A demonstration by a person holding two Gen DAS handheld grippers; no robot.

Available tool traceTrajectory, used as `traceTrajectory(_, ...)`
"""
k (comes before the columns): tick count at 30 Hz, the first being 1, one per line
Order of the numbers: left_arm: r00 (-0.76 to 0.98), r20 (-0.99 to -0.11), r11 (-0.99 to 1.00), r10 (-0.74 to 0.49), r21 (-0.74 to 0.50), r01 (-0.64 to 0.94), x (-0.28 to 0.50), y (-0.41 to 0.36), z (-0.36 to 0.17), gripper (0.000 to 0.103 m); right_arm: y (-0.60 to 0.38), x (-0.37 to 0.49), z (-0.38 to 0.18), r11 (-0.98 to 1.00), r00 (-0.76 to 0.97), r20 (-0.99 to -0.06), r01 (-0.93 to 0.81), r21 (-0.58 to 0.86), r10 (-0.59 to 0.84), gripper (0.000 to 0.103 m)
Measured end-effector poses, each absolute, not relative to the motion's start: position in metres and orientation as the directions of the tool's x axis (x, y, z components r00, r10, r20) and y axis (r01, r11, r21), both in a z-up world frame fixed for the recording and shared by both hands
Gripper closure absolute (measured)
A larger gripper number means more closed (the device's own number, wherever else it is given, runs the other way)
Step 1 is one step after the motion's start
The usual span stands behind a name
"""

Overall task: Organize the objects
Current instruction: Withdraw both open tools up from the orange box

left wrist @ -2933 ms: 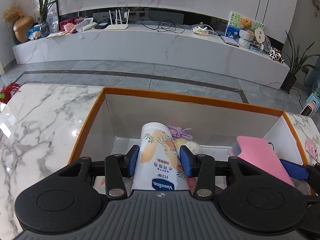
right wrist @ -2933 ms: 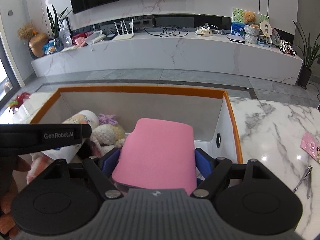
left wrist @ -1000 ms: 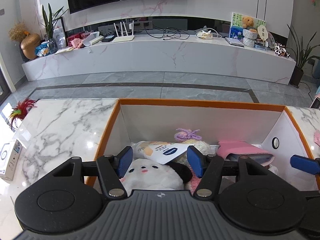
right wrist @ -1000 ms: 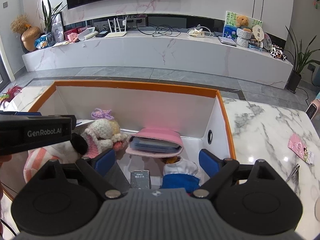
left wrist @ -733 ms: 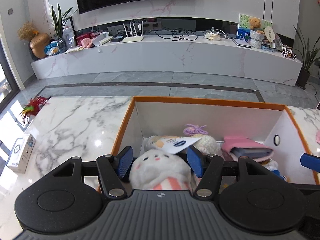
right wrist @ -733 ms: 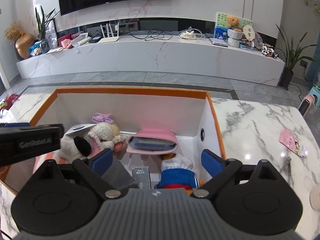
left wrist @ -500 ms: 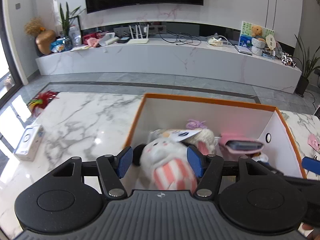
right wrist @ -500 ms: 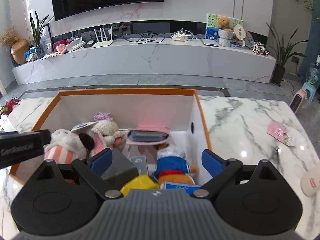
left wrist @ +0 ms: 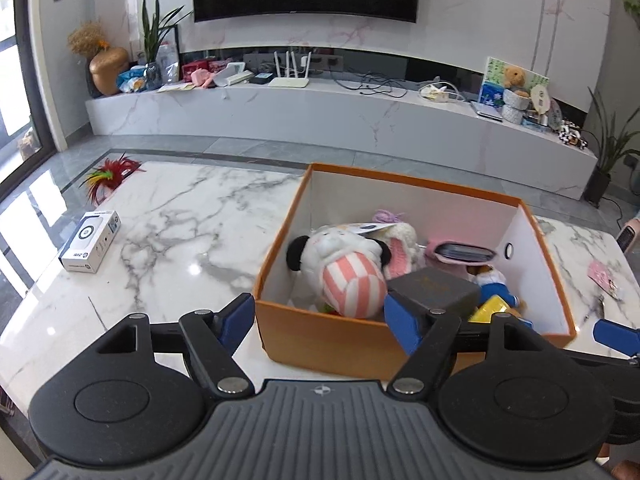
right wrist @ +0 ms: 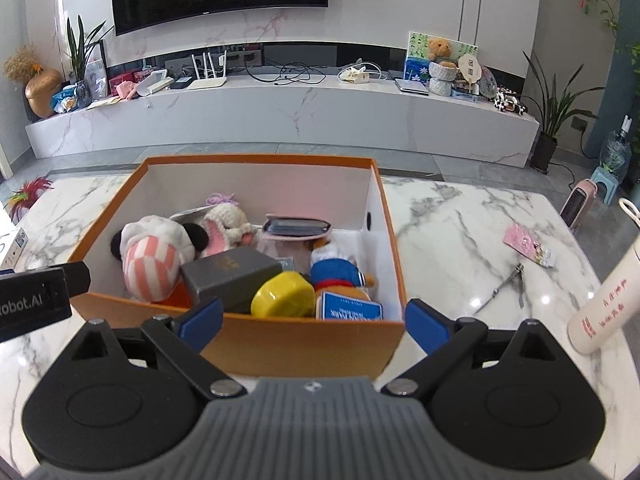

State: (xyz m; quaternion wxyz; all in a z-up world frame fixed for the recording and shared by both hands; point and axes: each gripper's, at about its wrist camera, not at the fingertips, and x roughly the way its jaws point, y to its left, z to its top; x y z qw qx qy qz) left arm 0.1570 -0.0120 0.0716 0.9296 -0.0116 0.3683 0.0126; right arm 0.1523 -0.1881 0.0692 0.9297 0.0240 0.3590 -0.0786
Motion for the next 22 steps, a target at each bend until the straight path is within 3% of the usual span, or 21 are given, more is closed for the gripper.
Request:
traceTrajectory(3, 0.745, -0.667, 1.0, 0.026, 0.01, -0.026, 0.148, -0.015, 0.071, 0.012, -0.19, 0.143, 0.07, 0.985, 0.733, -0.667, 0.17, -0.011, -0.134, 0.005)
traceTrajectory(22, 0.746, -0.666, 1.0, 0.009, 0.026, 0.011, 0.141, -0.023, 0.066, 0.012, -0.196, 0.138, 0.076, 0.985, 0.733, -0.663, 0.171, -0.036, -0.151, 0.005)
